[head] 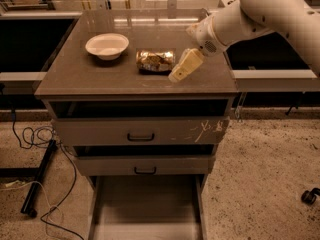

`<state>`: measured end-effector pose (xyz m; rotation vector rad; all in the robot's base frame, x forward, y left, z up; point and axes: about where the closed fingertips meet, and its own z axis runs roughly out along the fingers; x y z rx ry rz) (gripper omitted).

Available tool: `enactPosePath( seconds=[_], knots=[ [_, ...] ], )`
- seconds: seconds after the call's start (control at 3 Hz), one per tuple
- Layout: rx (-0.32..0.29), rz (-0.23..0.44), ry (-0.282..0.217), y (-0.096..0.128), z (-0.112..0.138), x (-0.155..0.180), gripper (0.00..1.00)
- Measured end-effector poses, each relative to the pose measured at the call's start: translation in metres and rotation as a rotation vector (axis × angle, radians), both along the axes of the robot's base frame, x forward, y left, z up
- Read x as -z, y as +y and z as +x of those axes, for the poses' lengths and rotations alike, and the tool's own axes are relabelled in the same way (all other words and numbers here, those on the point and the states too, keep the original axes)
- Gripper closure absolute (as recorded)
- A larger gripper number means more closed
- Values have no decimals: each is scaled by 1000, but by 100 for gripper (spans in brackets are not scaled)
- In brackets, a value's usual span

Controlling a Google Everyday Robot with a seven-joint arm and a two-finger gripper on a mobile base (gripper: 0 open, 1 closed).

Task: Place orange can into bottom drawer

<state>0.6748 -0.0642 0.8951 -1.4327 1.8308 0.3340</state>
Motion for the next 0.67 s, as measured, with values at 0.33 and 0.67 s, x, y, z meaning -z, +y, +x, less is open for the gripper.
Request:
enactPosePath(
  seconds=[0.33, 0.67],
  knots=[
    [-30, -17, -7, 13, 18, 9, 0],
    [-59, -24, 8, 32, 36, 21, 0]
  ],
)
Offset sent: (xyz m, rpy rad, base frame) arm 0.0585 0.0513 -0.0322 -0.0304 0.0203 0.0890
